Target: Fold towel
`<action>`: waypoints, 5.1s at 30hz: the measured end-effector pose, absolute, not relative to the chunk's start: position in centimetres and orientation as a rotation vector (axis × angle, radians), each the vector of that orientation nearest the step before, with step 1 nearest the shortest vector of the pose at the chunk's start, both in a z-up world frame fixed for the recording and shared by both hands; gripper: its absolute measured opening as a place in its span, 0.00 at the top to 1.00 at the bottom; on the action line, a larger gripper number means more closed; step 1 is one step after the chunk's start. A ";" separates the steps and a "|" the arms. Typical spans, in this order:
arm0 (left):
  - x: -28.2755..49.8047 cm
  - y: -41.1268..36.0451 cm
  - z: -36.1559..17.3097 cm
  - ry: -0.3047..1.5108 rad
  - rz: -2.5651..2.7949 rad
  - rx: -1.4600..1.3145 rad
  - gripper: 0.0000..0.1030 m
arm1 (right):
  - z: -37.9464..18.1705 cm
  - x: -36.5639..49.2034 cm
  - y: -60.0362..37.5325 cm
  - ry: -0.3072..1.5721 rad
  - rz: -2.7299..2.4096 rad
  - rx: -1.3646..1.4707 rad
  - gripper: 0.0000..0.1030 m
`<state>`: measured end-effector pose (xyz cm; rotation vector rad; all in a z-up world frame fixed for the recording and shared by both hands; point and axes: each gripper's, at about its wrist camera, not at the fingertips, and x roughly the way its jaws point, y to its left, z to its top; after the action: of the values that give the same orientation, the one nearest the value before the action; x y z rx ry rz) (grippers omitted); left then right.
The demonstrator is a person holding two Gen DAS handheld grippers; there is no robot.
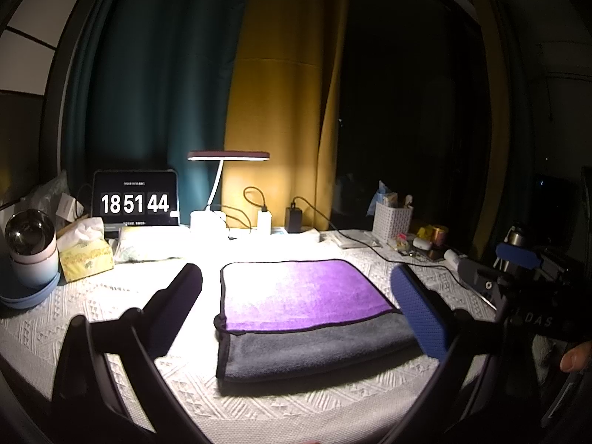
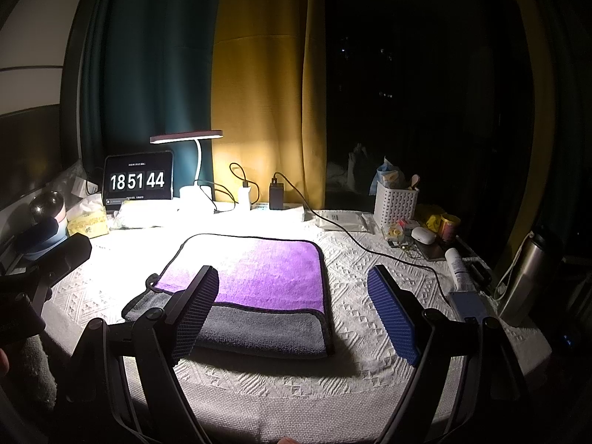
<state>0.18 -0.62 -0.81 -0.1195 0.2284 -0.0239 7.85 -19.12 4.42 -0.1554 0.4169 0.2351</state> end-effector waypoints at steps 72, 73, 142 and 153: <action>14.1 4.2 -12.4 0.763 0.071 -0.189 0.91 | -8.7 22.0 -21.7 0.822 0.305 -0.168 0.94; 14.0 4.1 -12.2 0.755 0.069 -0.187 0.91 | -8.4 21.9 -21.7 0.814 0.305 -0.169 0.94; 28.2 8.5 -7.4 0.607 0.104 -0.123 0.92 | -3.8 36.3 -16.8 0.615 0.261 -0.272 0.94; 32.4 9.0 -10.6 0.696 0.120 -0.127 0.92 | -7.4 39.7 -16.3 0.673 0.242 -0.281 0.94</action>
<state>32.36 9.00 -10.64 -0.1268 0.6957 0.1201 39.74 -16.29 -7.40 -0.2807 0.6727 0.2421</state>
